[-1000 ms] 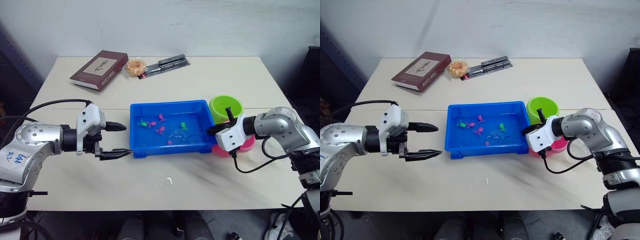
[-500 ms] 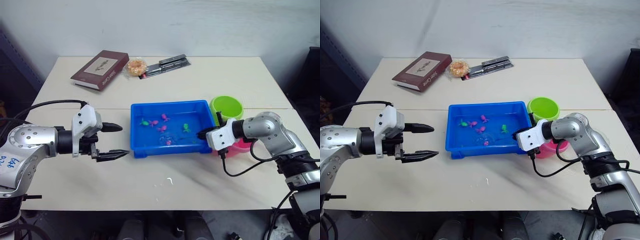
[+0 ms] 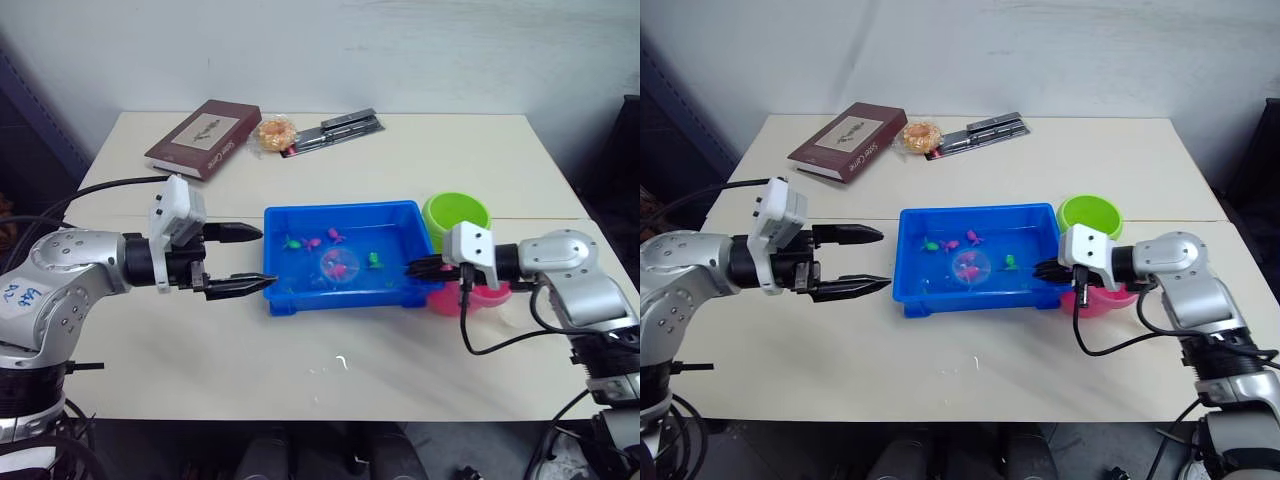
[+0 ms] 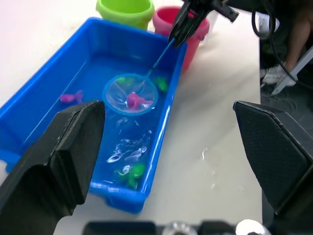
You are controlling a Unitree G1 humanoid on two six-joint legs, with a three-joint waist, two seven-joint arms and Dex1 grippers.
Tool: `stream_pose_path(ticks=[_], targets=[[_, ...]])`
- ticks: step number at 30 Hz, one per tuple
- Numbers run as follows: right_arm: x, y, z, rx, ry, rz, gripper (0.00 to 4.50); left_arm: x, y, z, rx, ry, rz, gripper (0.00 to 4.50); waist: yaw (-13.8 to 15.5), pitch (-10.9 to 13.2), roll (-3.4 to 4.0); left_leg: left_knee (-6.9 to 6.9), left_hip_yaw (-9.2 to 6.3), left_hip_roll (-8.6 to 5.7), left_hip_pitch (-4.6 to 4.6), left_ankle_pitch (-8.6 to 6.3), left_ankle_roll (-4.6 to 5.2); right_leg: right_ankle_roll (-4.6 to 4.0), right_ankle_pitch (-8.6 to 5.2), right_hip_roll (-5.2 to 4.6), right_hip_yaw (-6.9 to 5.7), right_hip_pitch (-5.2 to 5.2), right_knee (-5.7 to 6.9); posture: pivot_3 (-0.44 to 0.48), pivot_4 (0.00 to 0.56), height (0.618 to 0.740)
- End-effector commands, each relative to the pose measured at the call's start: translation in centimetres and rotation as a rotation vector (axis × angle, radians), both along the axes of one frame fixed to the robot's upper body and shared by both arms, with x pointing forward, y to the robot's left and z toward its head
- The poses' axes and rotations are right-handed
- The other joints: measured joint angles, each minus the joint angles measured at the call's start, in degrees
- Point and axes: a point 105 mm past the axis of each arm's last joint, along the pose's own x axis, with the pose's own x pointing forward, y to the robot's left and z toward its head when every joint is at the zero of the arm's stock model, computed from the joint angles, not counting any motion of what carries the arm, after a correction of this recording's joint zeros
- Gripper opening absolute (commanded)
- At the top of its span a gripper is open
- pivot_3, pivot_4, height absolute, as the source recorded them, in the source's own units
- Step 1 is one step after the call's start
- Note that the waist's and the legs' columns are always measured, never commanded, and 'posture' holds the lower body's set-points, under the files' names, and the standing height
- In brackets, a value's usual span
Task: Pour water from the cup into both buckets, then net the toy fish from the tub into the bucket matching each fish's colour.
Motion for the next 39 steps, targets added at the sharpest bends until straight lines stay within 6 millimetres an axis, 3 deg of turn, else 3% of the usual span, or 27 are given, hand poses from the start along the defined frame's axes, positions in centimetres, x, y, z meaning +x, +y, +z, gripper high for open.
stream_pose_path(ticks=[1, 11, 18, 23, 28, 31, 37, 39], targets=[[-1.5, -2.0, 2.9, 0.076, -0.057, -0.106, 0.0, 0.1, -1.2, 0.7, -0.044, -0.002, -0.065, 4.49, 0.29, 0.0, 0.0, 0.01, 0.0, 0.01, -0.01, 0.0, 0.0, 0.0, 0.0, 0.02, -0.01, 0.0, -0.01, 0.0, 0.15, 0.74], [-7.7, -10.1, 4.2, 0.03, -0.161, -0.487, 0.0, 1.8, -3.9, 0.5, -0.068, 0.016, -0.21, 4.49, 1.16, -0.01, 0.01, 0.02, 0.16, -0.01, 0.07, 0.0, 0.0, 0.06, 0.03, 0.3, 0.12, 0.05, 0.02, 0.0, 0.15, 0.74], [-10.6, -14.0, 4.3, -0.228, -0.35, -0.608, 0.0, 2.9, -5.4, 0.1, -0.051, -0.009, -0.297, 4.49, 1.1, -0.02, 0.01, 0.0, 0.44, -0.05, 0.21, -0.01, 0.05, 0.07, 0.04, 0.46, 0.39, 0.06, -0.03, 0.0, 0.15, 0.74], [-10.4, -14.2, 4.6, -0.653, -0.628, -0.419, 0.0, 3.3, -6.1, 0.2, -0.051, -0.03, -0.332, 4.49, 0.9, -0.02, 0.01, -0.01, 0.61, -0.09, 0.28, 0.0, 0.11, 0.13, 0.07, 0.46, 0.62, 0.05, -0.05, 0.0, 0.15, 0.74], [-9.5, -13.6, 4.0, -0.955, -0.863, -0.175, 0.0, 3.6, -6.4, 0.4, -0.058, -0.051, -0.343, 4.49, 0.8, -0.01, 0.0, -0.01, 0.71, -0.07, 0.34, 0.0, 0.11, 0.15, 0.08, 0.45, 0.76, 0.04, -0.04, 0.0, 0.15, 0.74], [-9.0, -13.6, 5.1, -1.017, -0.989, -0.152, 0.0, 3.8, -6.5, 0.7, -0.06, -0.065, -0.344, 4.49, 0.82, -0.01, -0.01, 0.0, 0.71, -0.07, 0.33, 0.01, 0.1, 0.15, 0.08, 0.45, 0.79, 0.03, -0.05, 0.0, 0.15, 0.74], [-8.7, -14.6, 6.1, -1.078, -1.049, -0.175, 0.0, 4.1, -6.3, 0.9, -0.06, -0.083, -0.34, 4.49, 0.79, -0.01, 0.0, 0.0, 0.73, -0.05, 0.34, 0.02, 0.09, 0.15, 0.08, 0.46, 0.8, 0.03, -0.05, 0.0, 0.15, 0.74], [-8.6, -14.1, 6.1, -1.084, -1.073, -0.136, 0.0, 4.4, -6.3, 1.2, -0.064, -0.091, -0.331, 4.49, 0.78, -0.01, 0.0, 0.0, 0.74, -0.06, 0.33, 0.02, 0.1, 0.15, 0.08, 0.46, 0.8, 0.03, -0.06, 0.0, 0.15, 0.74]])
